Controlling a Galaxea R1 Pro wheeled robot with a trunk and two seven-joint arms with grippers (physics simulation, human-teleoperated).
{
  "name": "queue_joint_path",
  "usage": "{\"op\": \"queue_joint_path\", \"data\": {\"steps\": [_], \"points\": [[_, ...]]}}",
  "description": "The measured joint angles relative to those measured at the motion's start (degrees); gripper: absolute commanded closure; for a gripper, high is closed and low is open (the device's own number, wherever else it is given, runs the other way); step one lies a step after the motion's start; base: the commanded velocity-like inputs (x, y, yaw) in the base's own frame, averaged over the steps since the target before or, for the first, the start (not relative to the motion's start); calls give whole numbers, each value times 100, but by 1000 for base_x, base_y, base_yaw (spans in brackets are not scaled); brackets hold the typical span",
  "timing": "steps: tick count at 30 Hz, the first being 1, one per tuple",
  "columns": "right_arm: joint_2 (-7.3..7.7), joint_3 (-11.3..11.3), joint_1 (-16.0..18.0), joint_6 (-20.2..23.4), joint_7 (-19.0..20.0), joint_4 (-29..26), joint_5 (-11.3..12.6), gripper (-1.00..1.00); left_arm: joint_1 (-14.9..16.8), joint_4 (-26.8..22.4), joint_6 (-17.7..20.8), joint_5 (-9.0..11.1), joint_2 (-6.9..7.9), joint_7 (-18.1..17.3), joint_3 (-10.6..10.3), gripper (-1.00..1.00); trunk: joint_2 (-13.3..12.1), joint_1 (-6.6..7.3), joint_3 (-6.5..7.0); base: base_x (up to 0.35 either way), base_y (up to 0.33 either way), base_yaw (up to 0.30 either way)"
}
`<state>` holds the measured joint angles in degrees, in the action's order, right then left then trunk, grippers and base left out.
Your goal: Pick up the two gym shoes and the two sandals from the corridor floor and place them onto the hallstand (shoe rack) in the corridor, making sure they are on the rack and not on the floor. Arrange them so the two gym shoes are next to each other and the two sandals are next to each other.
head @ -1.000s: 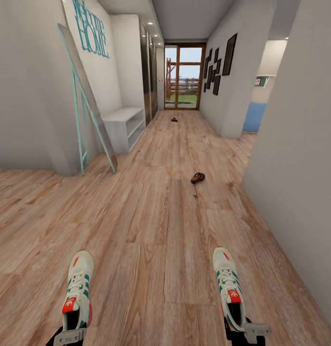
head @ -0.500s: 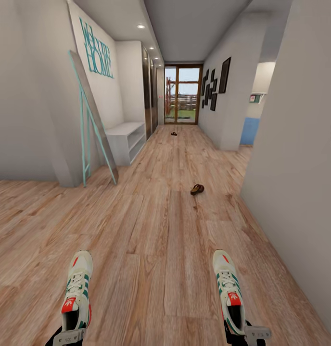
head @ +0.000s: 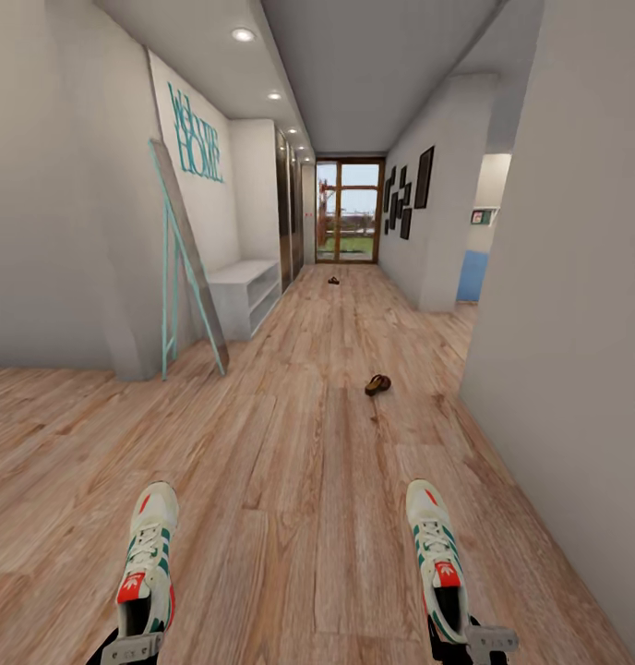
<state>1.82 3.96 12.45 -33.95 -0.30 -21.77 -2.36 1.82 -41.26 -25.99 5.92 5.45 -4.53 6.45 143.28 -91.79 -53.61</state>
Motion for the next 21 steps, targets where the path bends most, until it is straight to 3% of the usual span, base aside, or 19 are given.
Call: {"op": "queue_joint_path", "data": {"steps": [4, 12, 21], "points": [[22, -4, 0, 9, 26, 19, -10, 100, 0, 0, -1, 0, -1, 0, 0, 100, -5, 10, 89, 0, 0, 0], [7, -16, 0, 18, 29, 34, -14, 100, 0, 122, 0, 7, -14, 0, -5, 100, -325, 185, 232, 0, 0, 7], [-20, -14, 1, 11, 13, 38, -12, 100, -1, 164, -1, 8, -25, 0, -9, 100, -686, 383, 350, 0, 0, 150]]}}
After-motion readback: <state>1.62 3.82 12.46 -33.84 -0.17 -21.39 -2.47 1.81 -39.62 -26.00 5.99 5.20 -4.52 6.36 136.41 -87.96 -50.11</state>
